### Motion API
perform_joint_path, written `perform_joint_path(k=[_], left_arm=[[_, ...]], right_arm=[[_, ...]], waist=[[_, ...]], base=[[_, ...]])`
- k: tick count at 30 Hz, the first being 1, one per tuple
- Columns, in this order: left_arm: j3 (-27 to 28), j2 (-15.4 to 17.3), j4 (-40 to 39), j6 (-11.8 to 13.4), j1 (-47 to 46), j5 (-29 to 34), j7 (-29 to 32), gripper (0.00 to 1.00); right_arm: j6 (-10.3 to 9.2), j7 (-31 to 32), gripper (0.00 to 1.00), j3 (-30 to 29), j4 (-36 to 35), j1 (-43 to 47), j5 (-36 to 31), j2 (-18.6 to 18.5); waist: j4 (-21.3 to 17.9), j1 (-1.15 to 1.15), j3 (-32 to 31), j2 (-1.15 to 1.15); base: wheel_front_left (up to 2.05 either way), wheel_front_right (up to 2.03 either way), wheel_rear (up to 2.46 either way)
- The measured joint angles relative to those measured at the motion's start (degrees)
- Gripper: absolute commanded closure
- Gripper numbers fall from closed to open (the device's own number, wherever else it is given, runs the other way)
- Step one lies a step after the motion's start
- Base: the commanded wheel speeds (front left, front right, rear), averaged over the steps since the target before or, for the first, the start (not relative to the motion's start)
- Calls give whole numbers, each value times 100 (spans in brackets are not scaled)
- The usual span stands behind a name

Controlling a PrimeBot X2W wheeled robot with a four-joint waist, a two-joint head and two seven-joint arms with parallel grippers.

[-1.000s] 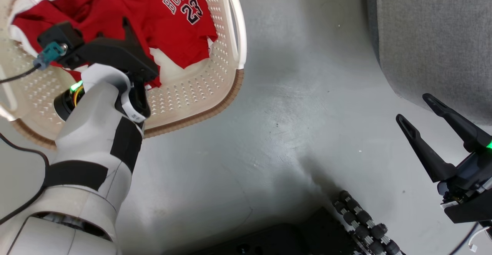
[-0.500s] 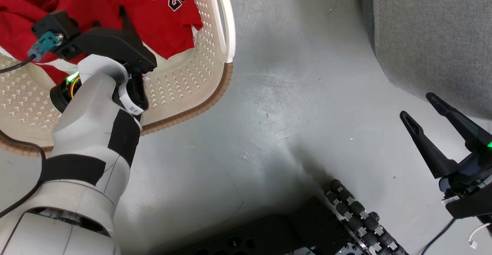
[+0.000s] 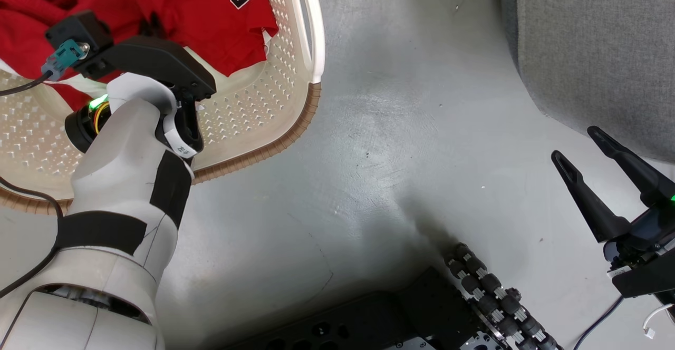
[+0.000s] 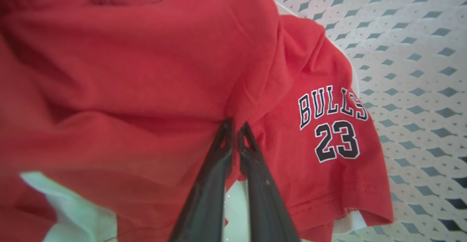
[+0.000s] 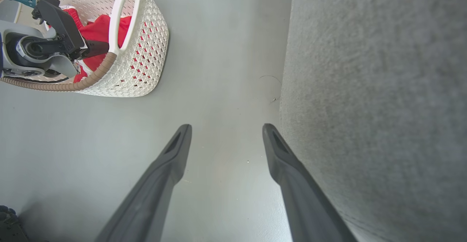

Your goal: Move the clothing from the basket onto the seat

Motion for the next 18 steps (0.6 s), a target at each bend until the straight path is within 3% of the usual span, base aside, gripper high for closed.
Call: perform_joint_path(k=[18], left_arm=[[37, 4, 0, 0, -56, 157, 0, 100]], right_arm=[[0, 1, 0, 159, 147, -214, 48, 69]], waist=[[-20, 0, -116, 0]], base=[[0, 0, 0]])
